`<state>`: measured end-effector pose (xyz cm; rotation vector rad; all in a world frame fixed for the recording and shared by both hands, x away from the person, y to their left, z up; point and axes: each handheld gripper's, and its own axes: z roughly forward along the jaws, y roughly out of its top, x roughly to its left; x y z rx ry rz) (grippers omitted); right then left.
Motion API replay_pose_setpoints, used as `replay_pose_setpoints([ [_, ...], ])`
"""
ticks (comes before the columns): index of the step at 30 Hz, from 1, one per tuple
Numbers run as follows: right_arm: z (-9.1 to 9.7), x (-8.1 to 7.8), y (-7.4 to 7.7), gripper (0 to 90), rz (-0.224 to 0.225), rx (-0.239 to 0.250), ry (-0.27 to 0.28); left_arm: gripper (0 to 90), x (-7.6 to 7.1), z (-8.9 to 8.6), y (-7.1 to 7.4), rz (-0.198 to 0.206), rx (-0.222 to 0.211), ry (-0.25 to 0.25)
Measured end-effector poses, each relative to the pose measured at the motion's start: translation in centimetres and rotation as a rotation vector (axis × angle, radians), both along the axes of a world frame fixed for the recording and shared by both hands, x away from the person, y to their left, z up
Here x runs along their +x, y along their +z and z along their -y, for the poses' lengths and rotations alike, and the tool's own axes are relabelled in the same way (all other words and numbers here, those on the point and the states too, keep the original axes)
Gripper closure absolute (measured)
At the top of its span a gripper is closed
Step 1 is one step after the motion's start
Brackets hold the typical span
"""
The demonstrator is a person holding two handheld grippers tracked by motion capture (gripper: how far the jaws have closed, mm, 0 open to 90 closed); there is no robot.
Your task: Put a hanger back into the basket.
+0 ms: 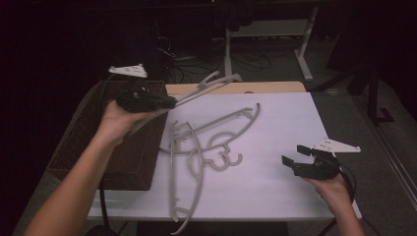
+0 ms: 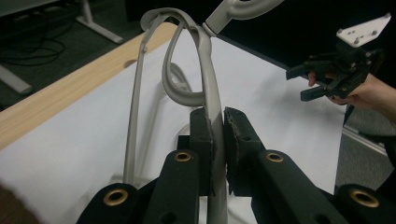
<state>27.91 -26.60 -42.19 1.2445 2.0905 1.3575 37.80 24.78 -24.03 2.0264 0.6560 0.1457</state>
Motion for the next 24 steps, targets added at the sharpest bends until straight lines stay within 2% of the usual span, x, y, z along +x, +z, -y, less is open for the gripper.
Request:
replay_pose_setpoints([
  [6, -0.2, 0.1, -0.1, 23.3, -0.005, -0.007, -0.004, 83.0, -1.9, -6.2, 0.5, 0.004, -0.050, 0.074],
  [8, -0.2, 0.2, -0.1, 23.3, -0.009, -0.007, -0.005, 83.0, -2.5, -7.8, 0.5, 0.004, -0.064, 0.093],
  [11, -0.3, 0.3, -0.2, 23.3, -0.013, -0.013, -0.006, 83.0, -3.5, -10.1, 0.4, 0.009, -0.061, 0.125],
  [12, -0.3, 0.4, -0.2, 23.3, -0.013, -0.014, -0.006, 83.0, -3.5, -10.1, 0.4, 0.009, -0.061, 0.125],
  [13, -0.4, 0.4, -0.2, 23.3, -0.014, -0.014, -0.007, 82.9, -4.1, -11.8, 0.2, 0.012, -0.062, 0.153],
  [18, -0.4, 0.4, -0.3, 23.3, -0.019, -0.018, -0.007, 82.9, -4.7, -15.0, -0.9, 0.002, -0.055, 0.210],
  [20, -0.4, 0.5, -0.3, 23.3, -0.019, -0.020, -0.007, 82.9, -4.8, -15.4, -1.1, 0.004, -0.050, 0.216],
  [23, -0.5, 0.6, -0.4, 23.3, -0.022, -0.024, -0.007, 82.9, -5.0, -17.2, -2.0, 0.011, -0.027, 0.253],
  [24, -0.5, 0.6, -0.4, 23.3, -0.022, -0.024, -0.007, 82.9, -5.0, -17.2, -2.0, 0.011, -0.027, 0.253],
])
